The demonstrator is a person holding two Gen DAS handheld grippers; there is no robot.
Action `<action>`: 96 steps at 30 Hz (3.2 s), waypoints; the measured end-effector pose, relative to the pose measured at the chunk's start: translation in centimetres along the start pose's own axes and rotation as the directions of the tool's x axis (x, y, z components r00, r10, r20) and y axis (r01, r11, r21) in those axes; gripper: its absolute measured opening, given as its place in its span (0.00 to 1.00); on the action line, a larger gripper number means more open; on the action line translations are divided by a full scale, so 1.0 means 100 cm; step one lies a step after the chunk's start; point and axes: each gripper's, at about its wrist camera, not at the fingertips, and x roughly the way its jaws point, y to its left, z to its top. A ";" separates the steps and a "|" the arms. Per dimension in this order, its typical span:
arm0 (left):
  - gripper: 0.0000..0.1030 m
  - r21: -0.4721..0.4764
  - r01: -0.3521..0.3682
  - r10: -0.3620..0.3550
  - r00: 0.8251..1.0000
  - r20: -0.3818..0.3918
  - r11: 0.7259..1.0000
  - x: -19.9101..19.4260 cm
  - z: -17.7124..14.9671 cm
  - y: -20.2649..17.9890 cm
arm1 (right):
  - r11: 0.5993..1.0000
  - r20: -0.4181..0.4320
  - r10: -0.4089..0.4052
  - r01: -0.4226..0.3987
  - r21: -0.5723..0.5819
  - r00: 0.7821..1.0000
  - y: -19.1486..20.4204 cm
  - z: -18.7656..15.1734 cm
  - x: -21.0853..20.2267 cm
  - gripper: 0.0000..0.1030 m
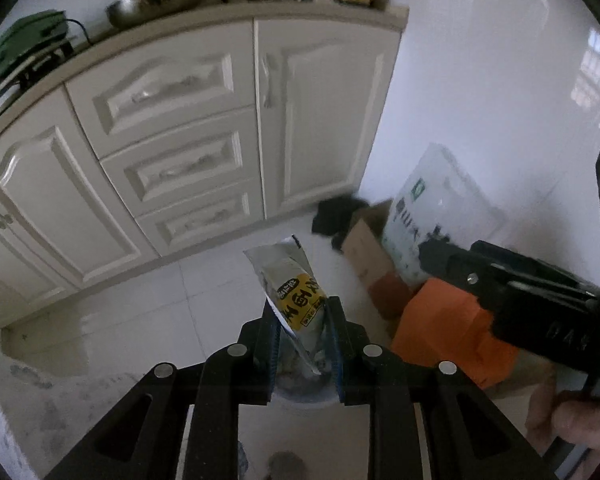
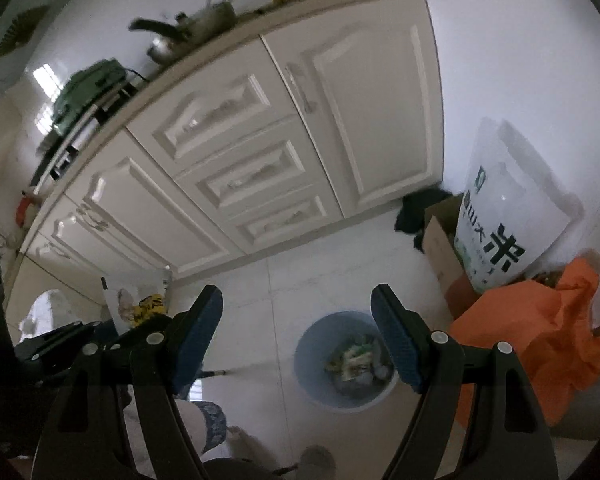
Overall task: Collect trash
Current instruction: 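Carry both items to the blue bucket and open both tools over it, then swing both tools back from the bucket to the table, then grasp the blue-wrapped bar with the left tool while the right tool grasps the potato-like lump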
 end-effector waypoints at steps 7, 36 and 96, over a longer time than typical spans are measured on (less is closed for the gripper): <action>0.94 0.037 -0.077 0.079 0.994 -0.069 0.996 0.043 0.012 -0.013 | 0.998 -0.009 -0.041 0.041 0.048 0.999 -0.013 -0.013 0.003 1.00; 0.99 -0.187 -0.090 0.138 0.954 0.267 0.978 -0.217 -0.148 0.059 | 0.994 0.159 0.056 -0.040 -0.104 0.986 0.110 -0.035 -0.130 1.00; 0.99 -0.685 -0.338 0.431 0.901 -0.038 0.645 -0.255 -0.365 0.328 | 0.715 -0.202 0.213 -0.293 -0.634 0.956 0.488 -0.147 0.052 1.00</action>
